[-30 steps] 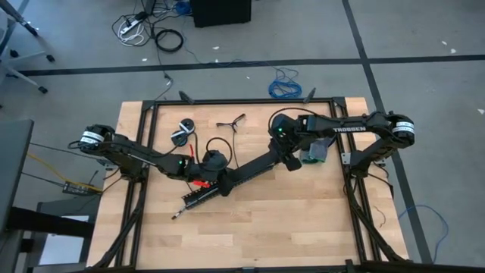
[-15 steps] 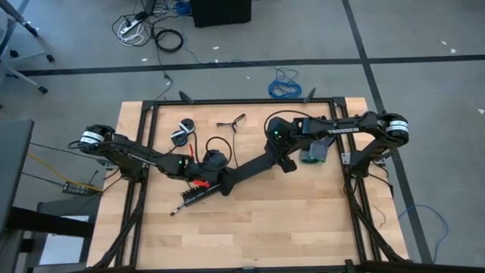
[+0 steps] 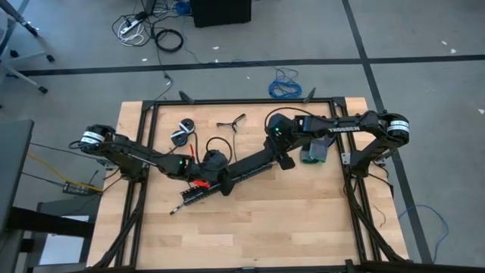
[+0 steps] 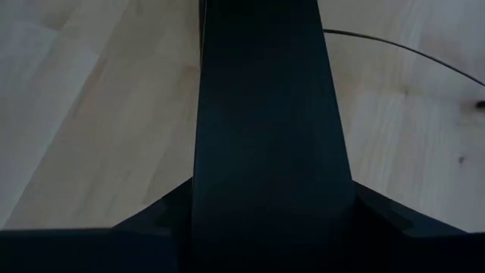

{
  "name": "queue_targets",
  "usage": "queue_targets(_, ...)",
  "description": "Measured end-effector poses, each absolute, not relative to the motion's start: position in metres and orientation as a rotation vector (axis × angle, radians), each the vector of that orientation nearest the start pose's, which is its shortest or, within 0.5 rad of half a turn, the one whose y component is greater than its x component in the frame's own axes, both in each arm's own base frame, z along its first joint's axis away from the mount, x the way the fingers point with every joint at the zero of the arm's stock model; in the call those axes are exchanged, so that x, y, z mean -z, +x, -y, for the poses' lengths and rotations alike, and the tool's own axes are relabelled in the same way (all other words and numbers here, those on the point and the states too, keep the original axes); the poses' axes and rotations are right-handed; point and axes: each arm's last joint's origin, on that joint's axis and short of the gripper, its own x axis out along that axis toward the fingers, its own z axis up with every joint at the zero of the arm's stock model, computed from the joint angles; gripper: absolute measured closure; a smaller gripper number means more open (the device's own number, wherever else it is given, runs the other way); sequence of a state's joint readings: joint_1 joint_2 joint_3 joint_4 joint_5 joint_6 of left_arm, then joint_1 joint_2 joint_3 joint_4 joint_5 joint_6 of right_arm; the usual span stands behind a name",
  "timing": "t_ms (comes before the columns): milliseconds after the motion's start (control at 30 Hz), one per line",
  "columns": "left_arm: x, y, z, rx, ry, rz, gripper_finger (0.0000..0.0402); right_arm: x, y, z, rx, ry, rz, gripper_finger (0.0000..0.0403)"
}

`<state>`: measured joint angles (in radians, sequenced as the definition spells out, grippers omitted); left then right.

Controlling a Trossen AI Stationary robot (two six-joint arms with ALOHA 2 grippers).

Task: Ziptie cables
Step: Insert the black cover of the black cable duct

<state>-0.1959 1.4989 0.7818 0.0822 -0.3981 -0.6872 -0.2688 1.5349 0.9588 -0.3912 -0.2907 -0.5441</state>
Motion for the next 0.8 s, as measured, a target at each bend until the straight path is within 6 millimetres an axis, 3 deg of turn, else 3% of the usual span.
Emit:
queue_targets(267, -0.182, 0.302, 0.049, -0.400, -0.464, -0.550, 0.0401, -0.205, 0.293, 0.073, -0.287, -0.246, -0.889, 0.0191)
queue_targets(800, -0.182, 0.305, 0.040, -0.401, -0.481, -0.544, 0.0402, -0.204, 0.293, 0.071, -0.331, -0.247, -0.887, 0.0180)
